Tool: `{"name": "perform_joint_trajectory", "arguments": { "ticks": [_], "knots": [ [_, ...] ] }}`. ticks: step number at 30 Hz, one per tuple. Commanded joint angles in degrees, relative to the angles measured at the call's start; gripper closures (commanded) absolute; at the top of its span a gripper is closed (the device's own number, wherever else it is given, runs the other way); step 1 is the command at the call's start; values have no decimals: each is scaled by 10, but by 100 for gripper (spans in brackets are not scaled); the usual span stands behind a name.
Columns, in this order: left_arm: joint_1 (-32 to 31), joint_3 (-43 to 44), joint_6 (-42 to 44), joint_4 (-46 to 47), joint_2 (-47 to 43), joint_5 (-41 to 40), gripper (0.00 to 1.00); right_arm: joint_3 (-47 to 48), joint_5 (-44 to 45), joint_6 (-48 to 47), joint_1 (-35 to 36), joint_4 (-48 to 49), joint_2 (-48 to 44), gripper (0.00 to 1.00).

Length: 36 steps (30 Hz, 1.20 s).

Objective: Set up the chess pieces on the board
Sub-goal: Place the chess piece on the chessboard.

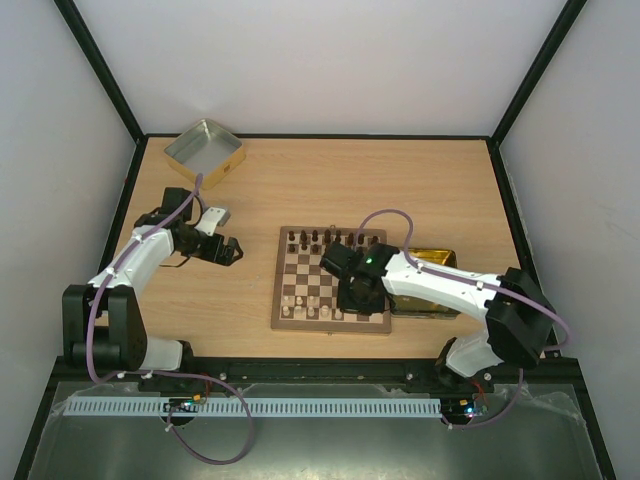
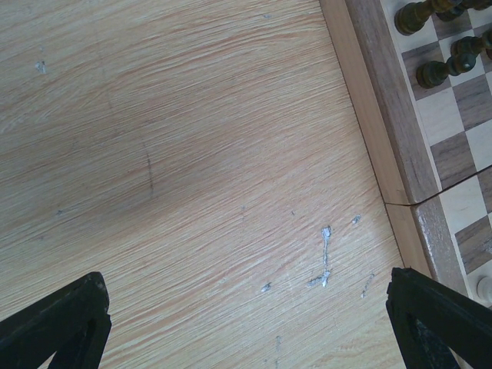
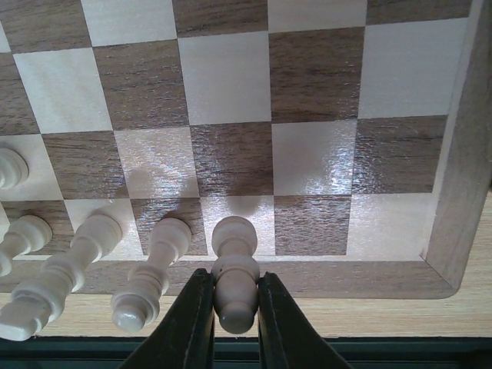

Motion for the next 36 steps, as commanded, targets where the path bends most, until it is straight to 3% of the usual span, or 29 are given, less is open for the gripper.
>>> {"name": "perform_joint_trajectory", "arguments": {
  "ticks": [1,27,32,36],
  "knots": [
    [4,0,7,-9,-3,9,2,-6,-5,-2,2,8,13,88],
    [7,2,8,-11,1,13,2,-24,-23,-17,2,12,24,87],
    [8,2,9,-12,2,13,2,-18,-26,-19,2,18,30,83],
    [9,2,9,-12,3,14,2,-14,-25,-21,3,15,32,74]
  ]
}}
